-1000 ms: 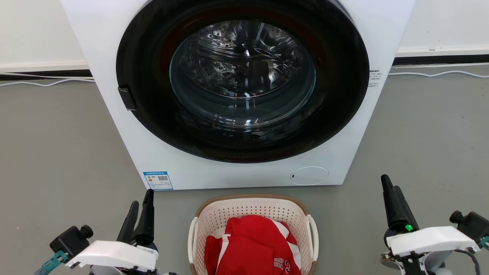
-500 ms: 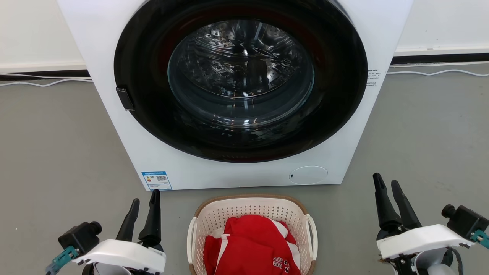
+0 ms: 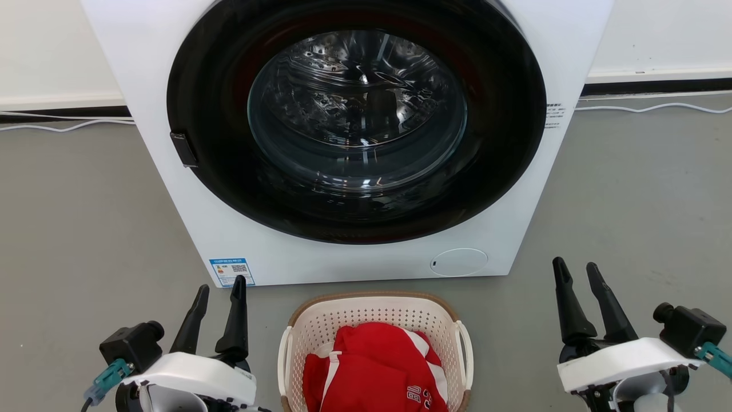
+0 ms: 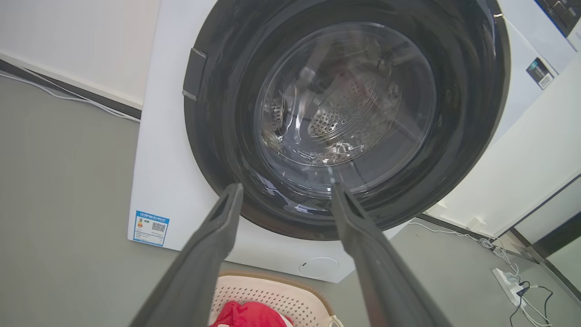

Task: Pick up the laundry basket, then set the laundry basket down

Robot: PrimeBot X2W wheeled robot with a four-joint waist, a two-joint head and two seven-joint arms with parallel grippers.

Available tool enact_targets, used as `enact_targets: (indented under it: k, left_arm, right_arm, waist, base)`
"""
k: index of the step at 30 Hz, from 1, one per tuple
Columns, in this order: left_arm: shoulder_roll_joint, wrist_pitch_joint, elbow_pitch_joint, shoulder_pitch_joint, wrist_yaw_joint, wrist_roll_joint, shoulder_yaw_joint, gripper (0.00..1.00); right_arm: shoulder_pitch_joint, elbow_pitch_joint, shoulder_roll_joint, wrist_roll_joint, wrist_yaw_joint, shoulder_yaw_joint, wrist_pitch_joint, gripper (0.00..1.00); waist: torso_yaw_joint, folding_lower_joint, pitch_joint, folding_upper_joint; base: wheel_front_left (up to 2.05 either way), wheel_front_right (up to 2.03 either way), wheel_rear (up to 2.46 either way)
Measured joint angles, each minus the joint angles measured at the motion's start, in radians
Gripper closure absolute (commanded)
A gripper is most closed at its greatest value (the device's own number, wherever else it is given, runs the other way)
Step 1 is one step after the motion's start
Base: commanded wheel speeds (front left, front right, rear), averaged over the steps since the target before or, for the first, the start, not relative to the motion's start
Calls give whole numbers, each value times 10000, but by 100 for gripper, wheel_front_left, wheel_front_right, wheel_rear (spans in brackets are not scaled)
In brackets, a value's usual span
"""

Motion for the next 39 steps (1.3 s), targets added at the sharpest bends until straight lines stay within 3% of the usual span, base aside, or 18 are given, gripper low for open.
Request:
enact_targets:
  k: [31,39]
  left_arm:
    - [35,-924,-215,-14,171,3273,-249,0]
    - [38,-959,-190,-133,174,3423,-255,0]
  right_arm:
    - [-26,-73,-38,-3689,2,159,-894,0]
    - [-39,-29,-35,-3822,4,134,-894,0]
  waist:
    - [-179,0,16,0]
    - [-191,0,31,0]
  base:
    - [0,0,0]
    - [0,0,0]
